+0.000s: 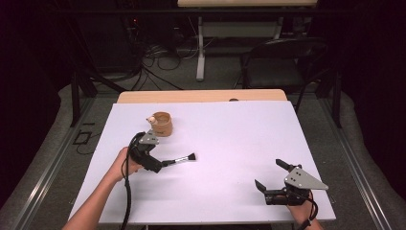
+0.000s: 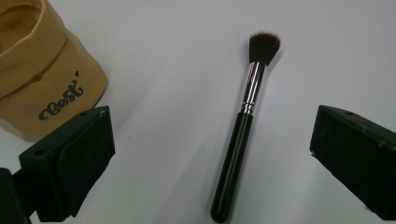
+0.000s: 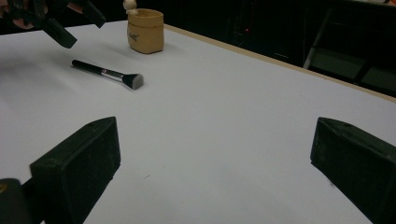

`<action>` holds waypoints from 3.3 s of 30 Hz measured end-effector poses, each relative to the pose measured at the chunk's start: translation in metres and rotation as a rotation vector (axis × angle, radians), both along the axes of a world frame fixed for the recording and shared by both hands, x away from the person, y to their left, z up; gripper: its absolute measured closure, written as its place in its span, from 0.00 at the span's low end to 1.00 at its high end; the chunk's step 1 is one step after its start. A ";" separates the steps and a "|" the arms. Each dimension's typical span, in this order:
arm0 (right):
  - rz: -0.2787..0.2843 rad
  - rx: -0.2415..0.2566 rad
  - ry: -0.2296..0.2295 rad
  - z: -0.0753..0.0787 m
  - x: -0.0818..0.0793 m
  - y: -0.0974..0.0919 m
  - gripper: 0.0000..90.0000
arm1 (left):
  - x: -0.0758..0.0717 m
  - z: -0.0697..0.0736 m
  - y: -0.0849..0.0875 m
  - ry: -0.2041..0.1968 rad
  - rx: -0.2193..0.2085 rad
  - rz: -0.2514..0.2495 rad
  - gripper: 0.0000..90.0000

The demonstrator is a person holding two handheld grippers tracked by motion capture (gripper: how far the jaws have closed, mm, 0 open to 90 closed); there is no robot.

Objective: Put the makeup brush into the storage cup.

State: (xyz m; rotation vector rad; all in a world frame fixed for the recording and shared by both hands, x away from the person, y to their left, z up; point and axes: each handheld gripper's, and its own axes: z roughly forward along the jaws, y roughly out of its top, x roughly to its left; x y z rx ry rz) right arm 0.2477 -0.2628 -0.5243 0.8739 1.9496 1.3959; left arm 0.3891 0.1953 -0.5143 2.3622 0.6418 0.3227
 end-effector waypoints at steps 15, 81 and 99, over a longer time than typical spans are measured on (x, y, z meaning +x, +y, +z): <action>0.002 0.000 0.007 0.000 0.000 0.000 0.01 | 0.010 0.004 -0.021 0.050 0.153 -0.050 0.00; 0.006 -0.017 0.021 -0.001 0.001 0.001 0.02 | 0.033 -0.009 -0.063 0.245 0.491 -0.282 0.88; 0.006 -0.017 0.021 -0.001 0.001 0.001 0.02 | 0.025 0.007 -0.048 0.189 0.327 -0.221 0.88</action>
